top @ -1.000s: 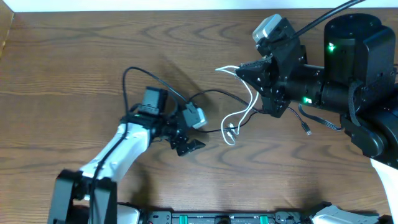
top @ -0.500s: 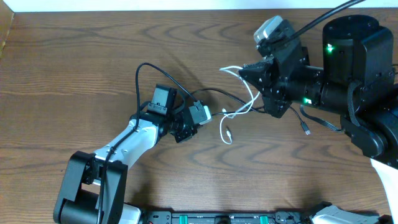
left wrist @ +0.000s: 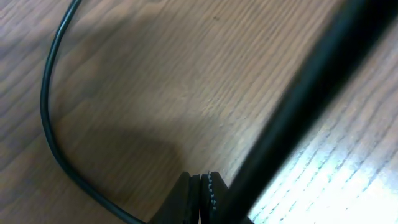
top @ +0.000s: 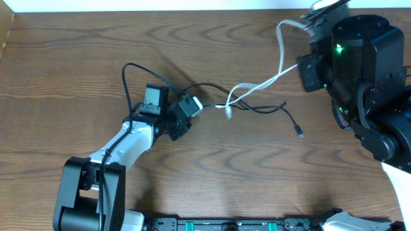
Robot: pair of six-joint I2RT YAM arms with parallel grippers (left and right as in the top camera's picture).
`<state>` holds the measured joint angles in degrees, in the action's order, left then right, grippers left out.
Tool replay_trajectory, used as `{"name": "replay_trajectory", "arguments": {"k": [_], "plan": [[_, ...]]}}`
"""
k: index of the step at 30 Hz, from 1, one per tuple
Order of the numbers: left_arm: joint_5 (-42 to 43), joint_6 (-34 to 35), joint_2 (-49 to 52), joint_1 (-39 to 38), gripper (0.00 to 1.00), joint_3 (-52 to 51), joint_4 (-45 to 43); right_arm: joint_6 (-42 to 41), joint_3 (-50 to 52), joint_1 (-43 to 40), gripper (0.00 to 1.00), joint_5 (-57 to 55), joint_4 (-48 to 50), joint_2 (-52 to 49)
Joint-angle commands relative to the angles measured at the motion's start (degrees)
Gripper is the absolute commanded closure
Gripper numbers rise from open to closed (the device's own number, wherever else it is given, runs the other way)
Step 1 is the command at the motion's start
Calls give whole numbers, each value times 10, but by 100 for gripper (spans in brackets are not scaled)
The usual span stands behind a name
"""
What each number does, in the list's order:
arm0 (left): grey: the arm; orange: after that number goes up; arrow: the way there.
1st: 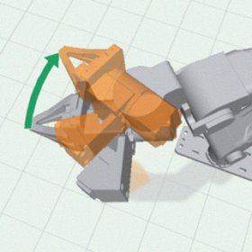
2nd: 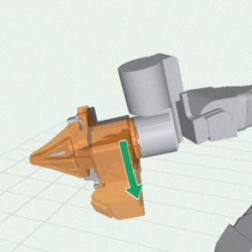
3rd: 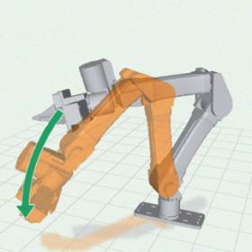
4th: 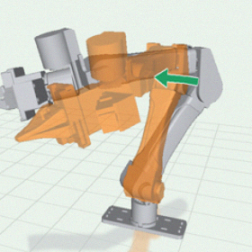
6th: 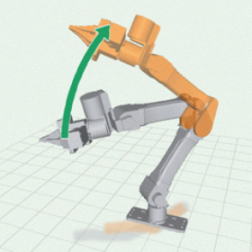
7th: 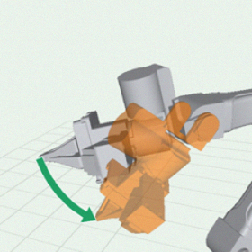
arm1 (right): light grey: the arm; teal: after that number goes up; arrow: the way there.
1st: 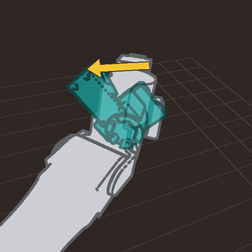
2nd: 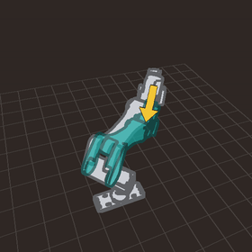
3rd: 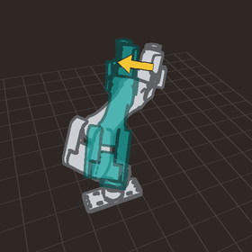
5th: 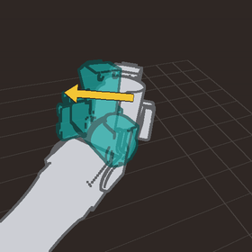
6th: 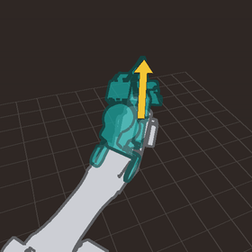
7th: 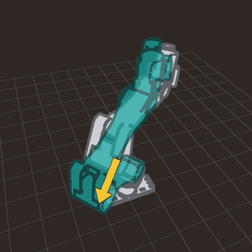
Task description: Untangle cables
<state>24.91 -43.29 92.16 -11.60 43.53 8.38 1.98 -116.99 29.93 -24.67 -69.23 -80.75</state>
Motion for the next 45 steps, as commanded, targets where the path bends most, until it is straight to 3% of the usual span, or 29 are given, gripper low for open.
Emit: {"name": "replay_trajectory", "arguments": {"k": [1, 5, 13, 28, 36, 45], "plan": [[-10, 12, 3, 4, 93, -2, 8, -13, -3, -8, 99, -190, 0, -2], [-10, 12, 3, 4, 93, -2, 14, -13, -3, -37, 99, -258, 0, -2], [-10, 16, 3, 4, 92, -2, 19, -20, -3, -139, 99, -274, 33, -2], [-10, 33, 3, 4, 93, -2, 23, -19, -3, -351, 99, -190, 147, -36], [-10, 33, 3, 4, 93, -2, 23, -21, -3, -444, 99, -54, 170, -112], [-10, 33, 3, 4, 92, -2, 27, -15, -3, -511, 99, -27, 186, -200]]}}
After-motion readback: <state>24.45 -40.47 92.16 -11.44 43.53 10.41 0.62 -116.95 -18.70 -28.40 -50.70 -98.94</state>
